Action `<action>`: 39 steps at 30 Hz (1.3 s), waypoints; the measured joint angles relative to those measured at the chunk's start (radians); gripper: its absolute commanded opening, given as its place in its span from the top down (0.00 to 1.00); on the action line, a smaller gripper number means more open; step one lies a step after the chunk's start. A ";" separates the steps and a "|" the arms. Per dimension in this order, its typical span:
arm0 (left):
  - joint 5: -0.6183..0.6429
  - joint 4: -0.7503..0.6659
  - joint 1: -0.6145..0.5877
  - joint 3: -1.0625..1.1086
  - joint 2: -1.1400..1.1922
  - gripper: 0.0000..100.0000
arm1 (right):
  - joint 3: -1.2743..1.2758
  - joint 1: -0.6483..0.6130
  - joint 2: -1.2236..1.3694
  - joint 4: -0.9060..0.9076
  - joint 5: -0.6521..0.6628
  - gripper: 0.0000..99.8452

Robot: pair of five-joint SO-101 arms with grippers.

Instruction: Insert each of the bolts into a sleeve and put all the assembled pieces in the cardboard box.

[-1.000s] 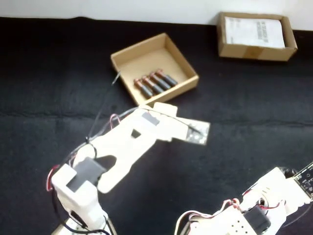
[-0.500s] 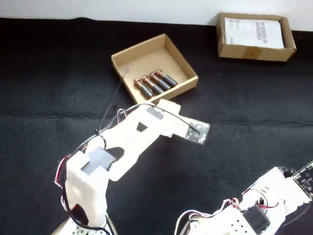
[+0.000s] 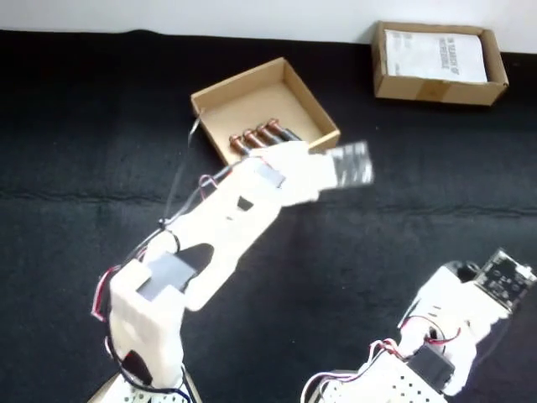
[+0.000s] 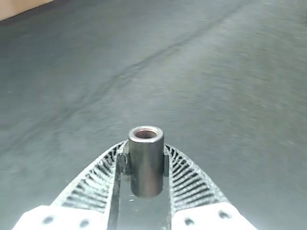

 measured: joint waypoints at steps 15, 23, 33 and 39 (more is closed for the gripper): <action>0.428 0.204 -0.025 -0.009 -0.233 0.99 | 0.000 -0.522 0.000 -0.133 0.000 0.99; 0.700 0.365 -0.038 -0.011 -0.331 0.99 | 0.000 -0.763 0.000 -0.284 -0.003 0.99; 0.924 0.374 -0.063 0.011 -0.430 0.99 | 0.000 -1.028 0.000 -0.292 -0.138 0.99; 1.028 0.130 -0.097 0.261 -0.669 0.99 | 0.000 -1.089 0.000 -0.292 -0.138 0.99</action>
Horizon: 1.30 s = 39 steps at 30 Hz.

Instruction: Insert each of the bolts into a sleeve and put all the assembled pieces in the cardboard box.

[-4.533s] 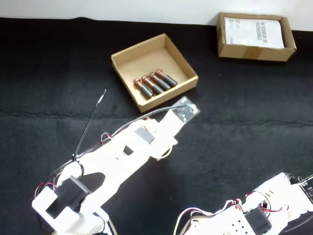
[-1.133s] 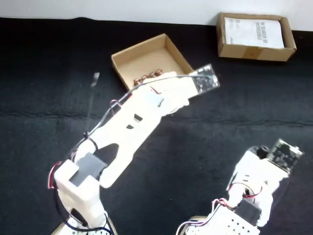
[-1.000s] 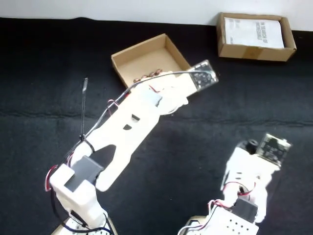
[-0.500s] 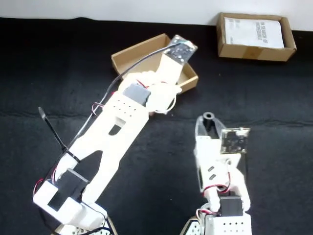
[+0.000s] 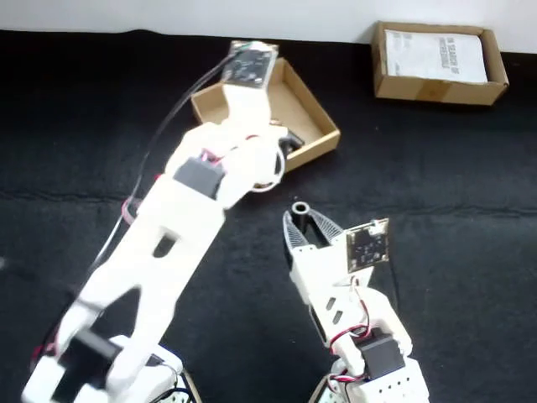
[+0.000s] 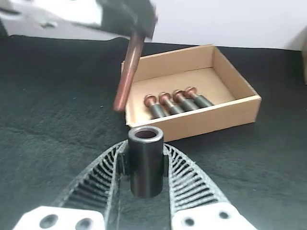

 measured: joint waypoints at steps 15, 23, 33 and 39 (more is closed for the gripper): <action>-0.063 -0.516 0.106 0.644 -0.588 0.99 | 0.000 0.000 0.000 0.000 -0.006 0.99; -0.063 -0.516 0.155 0.644 -0.687 0.99 | 0.000 0.000 0.000 0.000 -0.006 0.99; -0.063 -0.516 0.216 0.697 -0.687 0.99 | 0.000 0.000 0.000 0.000 -0.040 0.99; -0.063 -0.519 0.218 0.753 -0.690 0.99 | 0.000 0.000 0.000 0.000 -0.043 0.99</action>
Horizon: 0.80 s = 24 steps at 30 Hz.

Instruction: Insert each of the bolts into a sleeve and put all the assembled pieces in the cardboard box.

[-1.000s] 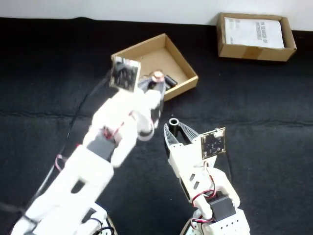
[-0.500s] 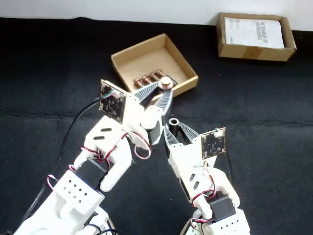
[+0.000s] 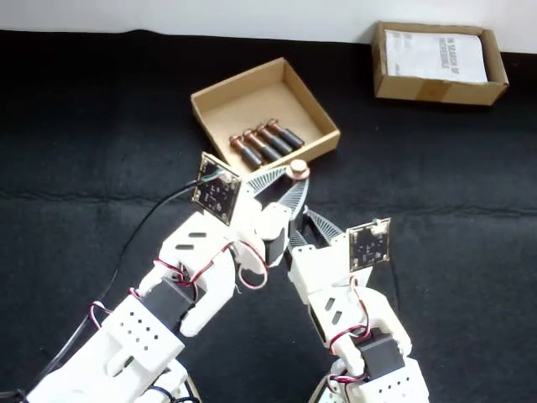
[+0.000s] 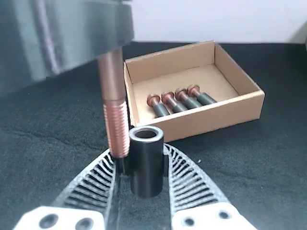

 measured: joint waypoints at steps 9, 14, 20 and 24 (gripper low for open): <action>0.000 -0.051 -0.002 0.000 0.000 0.99 | 0.000 0.000 0.000 0.000 0.000 0.99; 0.000 -0.051 0.000 -0.006 0.009 0.99 | 0.000 -0.037 0.000 0.000 0.000 0.99; -0.002 -0.060 -0.003 -0.028 0.051 0.99 | 0.000 -0.041 0.000 0.000 0.000 0.99; 0.000 -0.060 -0.002 -0.031 0.052 0.99 | 0.000 -0.041 0.000 0.000 0.000 0.99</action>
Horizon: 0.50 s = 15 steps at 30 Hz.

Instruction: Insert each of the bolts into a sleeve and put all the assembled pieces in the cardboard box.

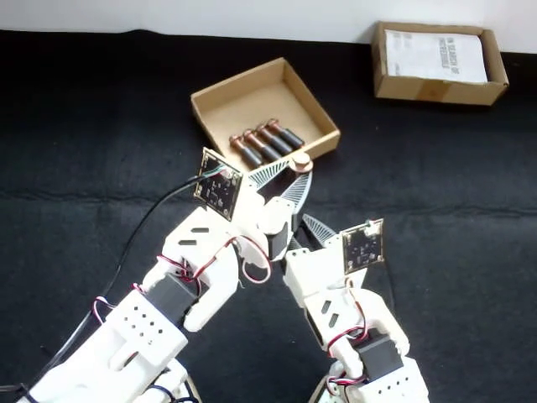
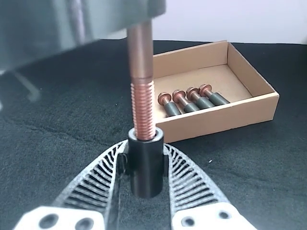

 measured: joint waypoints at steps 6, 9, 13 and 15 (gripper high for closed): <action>0.000 0.000 0.000 0.000 0.000 0.99 | 0.000 0.000 0.000 0.000 0.000 0.99; -0.046 0.000 0.000 0.006 0.000 0.99 | 0.000 0.000 0.000 0.000 0.000 0.99; -0.078 -0.002 0.002 0.029 0.000 0.99 | 0.000 -0.003 0.000 0.000 0.000 0.99; -0.081 -0.002 0.002 0.032 0.000 0.99 | 0.000 -0.003 0.000 0.000 0.000 0.99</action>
